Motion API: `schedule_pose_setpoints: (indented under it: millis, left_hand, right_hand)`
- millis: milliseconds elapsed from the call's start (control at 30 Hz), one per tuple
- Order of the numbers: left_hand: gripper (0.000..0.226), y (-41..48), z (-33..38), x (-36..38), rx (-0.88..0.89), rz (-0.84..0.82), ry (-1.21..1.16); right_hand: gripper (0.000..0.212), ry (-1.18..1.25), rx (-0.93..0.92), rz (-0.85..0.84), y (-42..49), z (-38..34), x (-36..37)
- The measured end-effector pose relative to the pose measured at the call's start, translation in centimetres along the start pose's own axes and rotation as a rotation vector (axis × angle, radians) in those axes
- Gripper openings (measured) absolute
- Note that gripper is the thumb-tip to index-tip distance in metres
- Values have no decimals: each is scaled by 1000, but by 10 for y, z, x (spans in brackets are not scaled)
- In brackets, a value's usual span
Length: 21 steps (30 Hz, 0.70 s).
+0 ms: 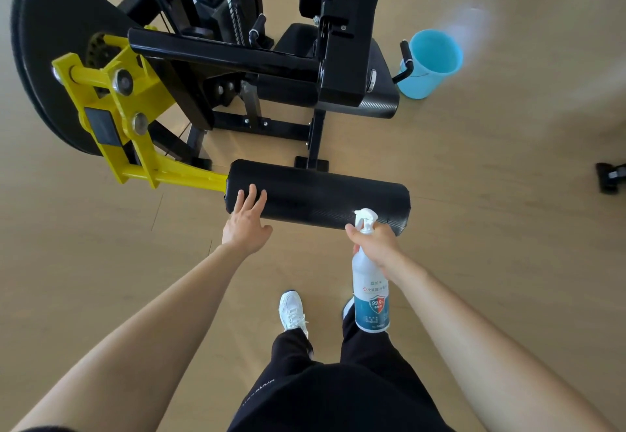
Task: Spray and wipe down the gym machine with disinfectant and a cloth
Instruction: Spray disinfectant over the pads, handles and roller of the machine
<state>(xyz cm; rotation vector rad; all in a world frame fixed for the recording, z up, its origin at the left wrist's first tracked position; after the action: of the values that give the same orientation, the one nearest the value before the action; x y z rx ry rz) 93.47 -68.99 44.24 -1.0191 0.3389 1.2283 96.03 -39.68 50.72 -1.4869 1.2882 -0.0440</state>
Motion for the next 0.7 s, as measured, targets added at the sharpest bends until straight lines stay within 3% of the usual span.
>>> schedule_pose_setpoints:
  millis: [233, 333, 500, 700]
  left_hand:
    - [78, -24, -17, 20, -79, -98, 21]
    - [74, -31, -16, 16, -101, 2, -80]
    - [78, -10, 9, -12, 80, 170, -97]
    - [87, 4, 5, -2, 28, -1, 18]
  right_hand:
    - [37, 18, 14, 32, 5, 0, 4]
    - [36, 55, 35, 21, 9, 8, 1]
    - [33, 24, 63, 10, 8, 24, -3]
    - [31, 58, 96, 68, 7, 48, -11]
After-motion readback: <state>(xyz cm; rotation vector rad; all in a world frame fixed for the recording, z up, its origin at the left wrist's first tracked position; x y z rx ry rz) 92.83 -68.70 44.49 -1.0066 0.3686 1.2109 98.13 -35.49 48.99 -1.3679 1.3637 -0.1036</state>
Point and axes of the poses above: each hand's wrist, its own y-axis towards the middle knuckle, its own x-axis out of the palm, z = x × y, the point moved 5 cm from there along y, towards the middle knuckle, and after that the axes turned 14 degrees about -y, right-handed, at the moved point
